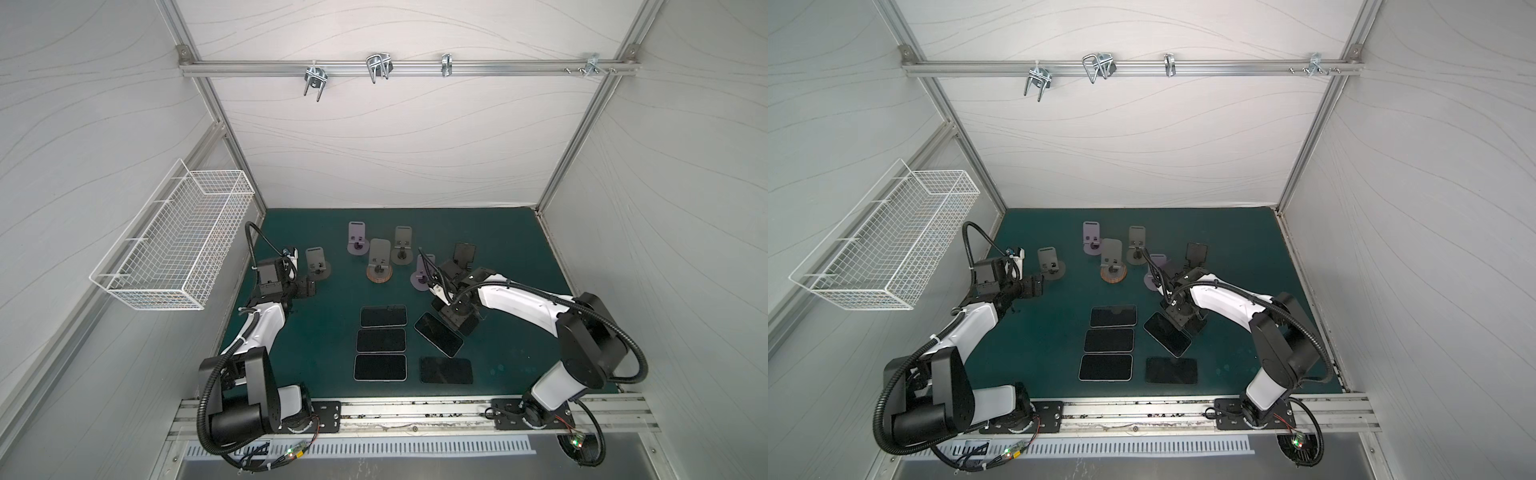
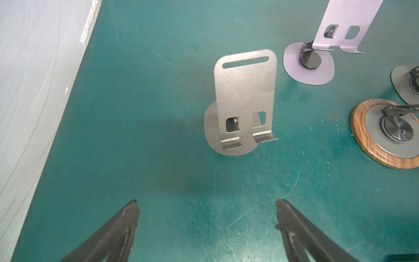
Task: Remove the phone from the phone stand
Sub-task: 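Lower the black phone flat onto the mat beside the other phones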
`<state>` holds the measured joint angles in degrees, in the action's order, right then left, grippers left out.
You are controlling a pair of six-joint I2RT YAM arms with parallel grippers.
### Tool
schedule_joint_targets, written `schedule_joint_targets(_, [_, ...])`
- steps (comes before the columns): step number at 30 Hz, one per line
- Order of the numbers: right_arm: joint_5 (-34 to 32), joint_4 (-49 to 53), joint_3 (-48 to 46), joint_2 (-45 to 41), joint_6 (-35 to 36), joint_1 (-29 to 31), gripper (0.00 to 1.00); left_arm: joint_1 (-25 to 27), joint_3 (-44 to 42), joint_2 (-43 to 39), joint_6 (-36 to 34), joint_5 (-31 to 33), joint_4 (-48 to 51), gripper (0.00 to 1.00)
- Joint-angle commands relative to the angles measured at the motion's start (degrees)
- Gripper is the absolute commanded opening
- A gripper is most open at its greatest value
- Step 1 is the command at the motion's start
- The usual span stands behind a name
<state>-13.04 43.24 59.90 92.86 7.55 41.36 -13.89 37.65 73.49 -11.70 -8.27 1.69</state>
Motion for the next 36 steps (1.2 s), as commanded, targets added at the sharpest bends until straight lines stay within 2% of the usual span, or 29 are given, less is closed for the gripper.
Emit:
schedule_joint_targets(1, [1.2,3.5,1.4,0.6,1.5,-1.1,0.47,-0.2,1.8,0.4,0.2,0.4,-0.1,0.96])
schedule_joint_targets(5, [1.9,4.2,1.9,2.9,1.5,-1.2,0.5,-0.3,1.8,0.3,0.2,0.4,0.1,0.96])
schedule_joint_targets(10, [-1.8,7.2,3.6,7.9,1.4,-0.4,0.49,-0.3,1.6,0.2,0.1,0.2,0.0,0.96])
schedule_joint_targets(24, [-3.1,4.7,5.3,8.7,1.5,0.2,0.5,-0.3,1.6,0.1,0.0,0.0,-0.1,0.96])
schedule_joint_targets(27, [-3.3,4.6,6.7,9.7,3.8,0.0,0.5,-0.2,1.6,0.1,-0.1,0.1,-0.1,0.96])
schedule_joint_targets(36, [-0.3,4.5,7.9,11.9,4.9,-0.3,0.53,-0.1,1.3,-0.2,-0.1,-0.1,-0.2,0.95])
